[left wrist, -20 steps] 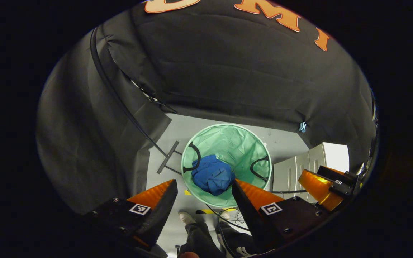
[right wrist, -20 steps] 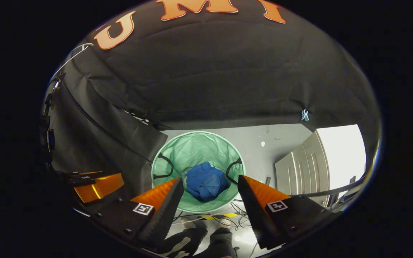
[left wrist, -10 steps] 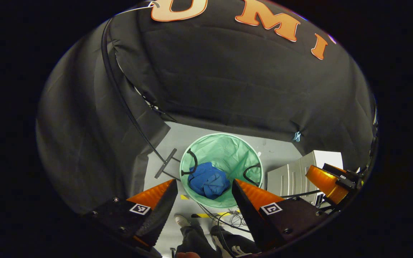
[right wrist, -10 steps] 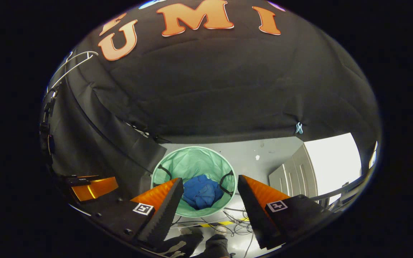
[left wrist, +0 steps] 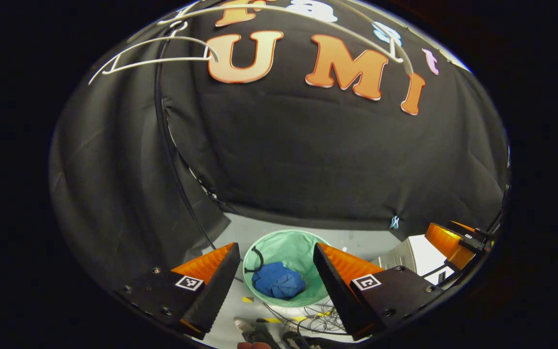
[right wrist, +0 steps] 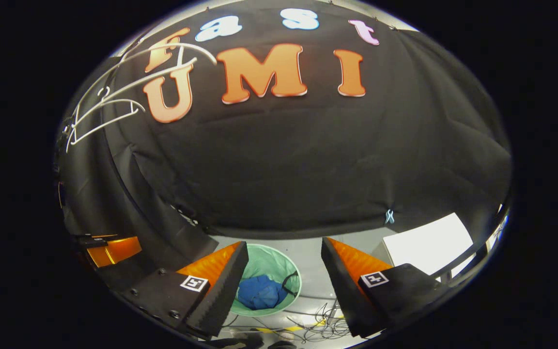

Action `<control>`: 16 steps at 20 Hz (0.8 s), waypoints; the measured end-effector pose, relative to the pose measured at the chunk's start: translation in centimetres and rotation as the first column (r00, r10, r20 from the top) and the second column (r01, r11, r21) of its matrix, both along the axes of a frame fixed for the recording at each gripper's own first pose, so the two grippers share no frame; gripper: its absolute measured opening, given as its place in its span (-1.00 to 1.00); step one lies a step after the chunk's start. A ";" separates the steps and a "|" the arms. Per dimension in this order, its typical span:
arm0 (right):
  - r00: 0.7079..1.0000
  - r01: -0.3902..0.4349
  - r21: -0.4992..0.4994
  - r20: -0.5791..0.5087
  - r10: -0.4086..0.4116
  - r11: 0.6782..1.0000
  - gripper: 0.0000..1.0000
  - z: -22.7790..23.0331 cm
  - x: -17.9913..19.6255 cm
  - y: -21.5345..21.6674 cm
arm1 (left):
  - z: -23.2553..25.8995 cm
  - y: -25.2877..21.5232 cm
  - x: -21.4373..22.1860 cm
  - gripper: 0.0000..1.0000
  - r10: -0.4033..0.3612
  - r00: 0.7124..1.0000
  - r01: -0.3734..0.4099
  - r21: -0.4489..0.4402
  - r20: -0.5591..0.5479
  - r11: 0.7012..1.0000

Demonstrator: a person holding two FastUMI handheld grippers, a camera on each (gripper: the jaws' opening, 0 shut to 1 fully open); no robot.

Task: Grasp the clothes on the hanger with both hands and then place them into the laundry hamper below.

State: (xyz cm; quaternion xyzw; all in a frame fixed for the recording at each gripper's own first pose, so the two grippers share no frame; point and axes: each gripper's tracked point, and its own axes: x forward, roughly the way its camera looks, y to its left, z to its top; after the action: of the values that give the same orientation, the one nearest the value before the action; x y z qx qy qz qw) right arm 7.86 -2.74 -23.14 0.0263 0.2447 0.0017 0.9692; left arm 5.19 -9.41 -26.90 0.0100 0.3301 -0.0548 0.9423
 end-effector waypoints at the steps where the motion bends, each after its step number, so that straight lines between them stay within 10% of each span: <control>1: 1.000 -0.003 -0.020 0.023 0.004 1.000 0.97 1.1 -0.1 -0.3 | 1.2 -0.3 -0.1 0.93 0.001 0.999 -0.001 -0.011 0.034 1.000; 16: 0.913 -0.121 -0.065 0.384 0.137 0.991 0.82 18.5 -4.0 -0.6 | 21.5 -2.0 -2.4 0.91 0.032 0.871 -0.011 -0.046 0.490 0.999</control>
State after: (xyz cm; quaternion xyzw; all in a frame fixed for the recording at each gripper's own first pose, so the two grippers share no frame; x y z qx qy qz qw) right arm 3.90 -3.32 -4.62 -0.0101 0.0494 0.0658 0.9966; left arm 2.75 -11.37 -5.38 0.0005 0.0791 -0.0467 0.9958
